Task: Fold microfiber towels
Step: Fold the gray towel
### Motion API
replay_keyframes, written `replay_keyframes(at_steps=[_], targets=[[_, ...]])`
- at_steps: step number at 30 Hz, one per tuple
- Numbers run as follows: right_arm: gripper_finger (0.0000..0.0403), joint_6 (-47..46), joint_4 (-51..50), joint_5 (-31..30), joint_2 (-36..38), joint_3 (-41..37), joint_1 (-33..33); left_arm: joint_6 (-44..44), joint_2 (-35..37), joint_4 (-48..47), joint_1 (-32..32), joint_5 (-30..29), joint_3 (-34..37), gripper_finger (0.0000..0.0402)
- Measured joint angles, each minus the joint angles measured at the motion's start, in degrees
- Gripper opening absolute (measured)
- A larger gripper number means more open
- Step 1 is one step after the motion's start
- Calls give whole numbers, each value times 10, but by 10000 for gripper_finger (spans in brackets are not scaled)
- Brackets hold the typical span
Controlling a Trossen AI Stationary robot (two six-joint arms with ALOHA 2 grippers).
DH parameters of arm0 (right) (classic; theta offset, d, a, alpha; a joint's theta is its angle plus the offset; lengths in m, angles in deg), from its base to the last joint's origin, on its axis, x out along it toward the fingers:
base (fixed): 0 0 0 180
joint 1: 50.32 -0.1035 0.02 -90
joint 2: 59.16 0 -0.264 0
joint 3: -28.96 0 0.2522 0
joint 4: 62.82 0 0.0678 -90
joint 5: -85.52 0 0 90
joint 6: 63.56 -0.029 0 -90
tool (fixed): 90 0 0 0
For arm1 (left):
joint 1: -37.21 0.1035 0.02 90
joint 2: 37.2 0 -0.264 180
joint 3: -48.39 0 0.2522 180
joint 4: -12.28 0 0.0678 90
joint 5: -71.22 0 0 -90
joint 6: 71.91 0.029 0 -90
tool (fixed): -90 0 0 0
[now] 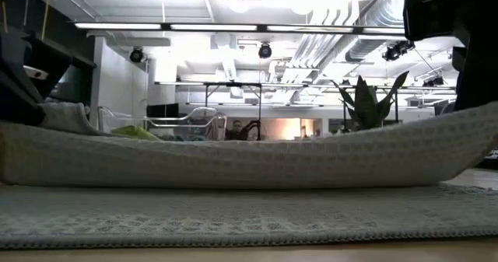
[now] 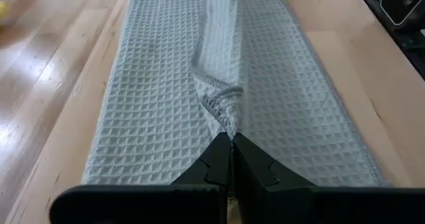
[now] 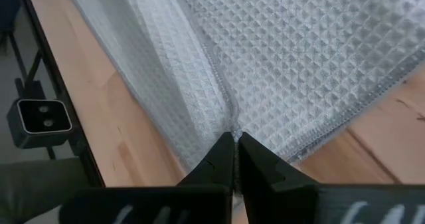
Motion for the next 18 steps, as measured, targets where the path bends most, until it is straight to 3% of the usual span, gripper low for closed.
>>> replay_keyframes(at_steps=[7,18], targets=[[22,0,10,17,-11,0,0,0,0,11,2,19,0,16],[189,52,2,106,-2,5,28,-27,29,23,6,127,0,116]])
